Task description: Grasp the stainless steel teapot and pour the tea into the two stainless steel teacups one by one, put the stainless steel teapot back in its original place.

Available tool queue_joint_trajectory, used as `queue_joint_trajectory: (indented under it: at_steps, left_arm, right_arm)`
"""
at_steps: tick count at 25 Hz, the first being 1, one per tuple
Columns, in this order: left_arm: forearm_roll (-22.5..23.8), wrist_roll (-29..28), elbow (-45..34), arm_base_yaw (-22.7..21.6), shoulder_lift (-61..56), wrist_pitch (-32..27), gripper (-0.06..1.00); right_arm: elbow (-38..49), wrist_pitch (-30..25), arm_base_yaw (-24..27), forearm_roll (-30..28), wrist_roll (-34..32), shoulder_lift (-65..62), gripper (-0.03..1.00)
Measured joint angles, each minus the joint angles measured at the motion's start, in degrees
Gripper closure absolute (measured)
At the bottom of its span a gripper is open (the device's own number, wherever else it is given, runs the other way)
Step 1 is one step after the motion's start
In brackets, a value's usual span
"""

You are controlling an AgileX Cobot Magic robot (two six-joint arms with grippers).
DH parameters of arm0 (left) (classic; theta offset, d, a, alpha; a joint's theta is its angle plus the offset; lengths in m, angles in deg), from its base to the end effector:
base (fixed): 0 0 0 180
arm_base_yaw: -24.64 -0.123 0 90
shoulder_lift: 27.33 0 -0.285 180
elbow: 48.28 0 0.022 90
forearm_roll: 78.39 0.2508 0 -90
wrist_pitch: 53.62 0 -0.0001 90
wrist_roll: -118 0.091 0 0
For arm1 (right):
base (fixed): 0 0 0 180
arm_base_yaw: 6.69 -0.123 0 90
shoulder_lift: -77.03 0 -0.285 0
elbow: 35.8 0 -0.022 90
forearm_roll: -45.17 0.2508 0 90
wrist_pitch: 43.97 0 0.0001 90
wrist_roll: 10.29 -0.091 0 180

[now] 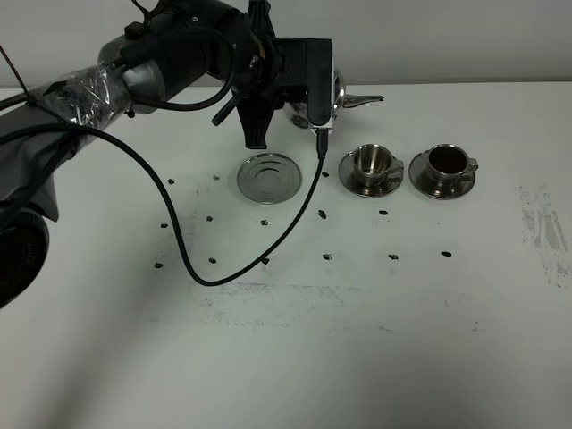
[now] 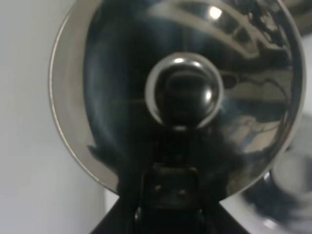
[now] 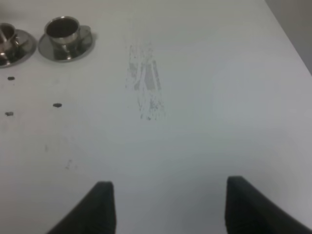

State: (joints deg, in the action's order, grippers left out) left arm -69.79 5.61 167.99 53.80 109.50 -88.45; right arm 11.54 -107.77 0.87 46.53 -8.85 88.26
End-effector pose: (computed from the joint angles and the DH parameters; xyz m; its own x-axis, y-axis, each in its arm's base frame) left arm 0.4600 -0.2477 0.2294 0.2541 0.9586 -0.1281 0.7108 -0.0953 0.6969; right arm 0.0000 0.0020 0.2793 -0.5322 0.0559 -0.8447 0.1059 0.9944 -0.0010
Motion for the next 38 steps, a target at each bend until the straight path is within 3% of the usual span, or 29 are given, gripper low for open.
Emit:
queue_joint_trajectory:
  at_steps: [5, 12, 22, 38]
  left_arm:
    - [1.65, 8.00, 0.06, -0.29, 1.11, 2.01, 0.76]
    - [4.22, 11.14, 0.06, -0.33, 2.60, 4.14, 0.76]
    - [6.76, 13.64, 4.62, -0.22, 6.14, 2.74, 0.76]
    - [13.92, 16.54, 4.79, 2.77, 6.21, 1.73, 0.76]
  right_arm:
    - [0.00, 0.00, 0.00, 0.00, 0.00, 0.00, 0.48]
    - [0.00, 0.00, 0.00, 0.00, 0.00, 0.00, 0.48]
    - [0.00, 0.00, 0.00, 0.00, 0.00, 0.00, 0.48]
    - [0.00, 0.00, 0.00, 0.00, 0.00, 0.00, 0.48]
